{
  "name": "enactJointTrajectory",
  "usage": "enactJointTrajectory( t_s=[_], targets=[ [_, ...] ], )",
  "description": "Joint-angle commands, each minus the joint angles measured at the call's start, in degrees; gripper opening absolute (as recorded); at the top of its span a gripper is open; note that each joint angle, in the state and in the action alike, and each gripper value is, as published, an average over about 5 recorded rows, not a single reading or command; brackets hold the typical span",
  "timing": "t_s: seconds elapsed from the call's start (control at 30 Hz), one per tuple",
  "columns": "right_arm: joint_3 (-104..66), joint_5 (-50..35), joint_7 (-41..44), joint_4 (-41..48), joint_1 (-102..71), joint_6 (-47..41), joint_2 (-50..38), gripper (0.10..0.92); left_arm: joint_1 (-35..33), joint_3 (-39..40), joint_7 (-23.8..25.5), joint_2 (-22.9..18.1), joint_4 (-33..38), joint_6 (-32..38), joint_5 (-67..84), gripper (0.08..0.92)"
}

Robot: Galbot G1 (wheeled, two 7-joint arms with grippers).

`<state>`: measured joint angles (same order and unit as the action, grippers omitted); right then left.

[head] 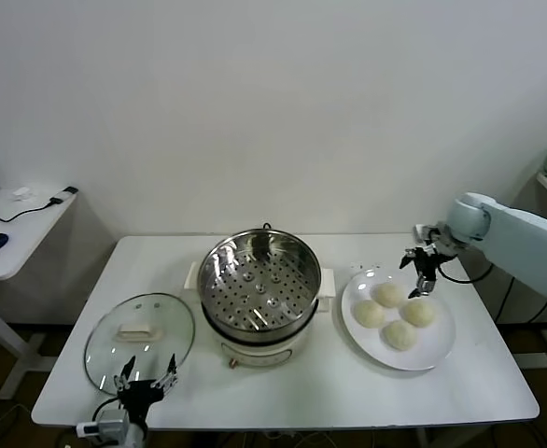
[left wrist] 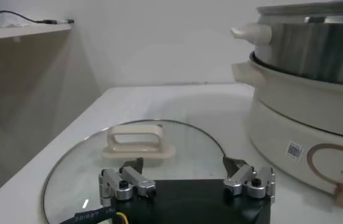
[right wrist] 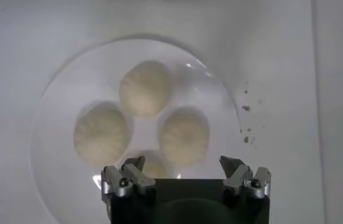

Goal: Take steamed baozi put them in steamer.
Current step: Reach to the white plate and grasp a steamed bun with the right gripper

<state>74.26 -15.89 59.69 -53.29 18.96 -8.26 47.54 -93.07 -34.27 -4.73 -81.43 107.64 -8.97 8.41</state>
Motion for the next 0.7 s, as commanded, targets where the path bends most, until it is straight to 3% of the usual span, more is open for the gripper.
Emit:
enactJointTrajectory(
  t_s=[0.03,0.6,0.7],
  targets=[
    [4.08,-0.22,0.77,6.00,-0.37,-2.09,5.03,0.823,0.00,0.09,0.01,0.04,-0.62,0.26,-0.22,0.823],
    [-3.84,2.74,-1.40,15.58,-7.16,-0.66,11.52,0.823,-0.80,1.35,-0.18,-0.45,-1.83,1.81,-1.84,0.823],
    [-4.03,3.39,-1.10,16.26,-7.34,-0.70,12.05,0.788,-1.03,1.35,-0.22,-0.47,-1.72,1.88,-1.82,0.823]
  ],
)
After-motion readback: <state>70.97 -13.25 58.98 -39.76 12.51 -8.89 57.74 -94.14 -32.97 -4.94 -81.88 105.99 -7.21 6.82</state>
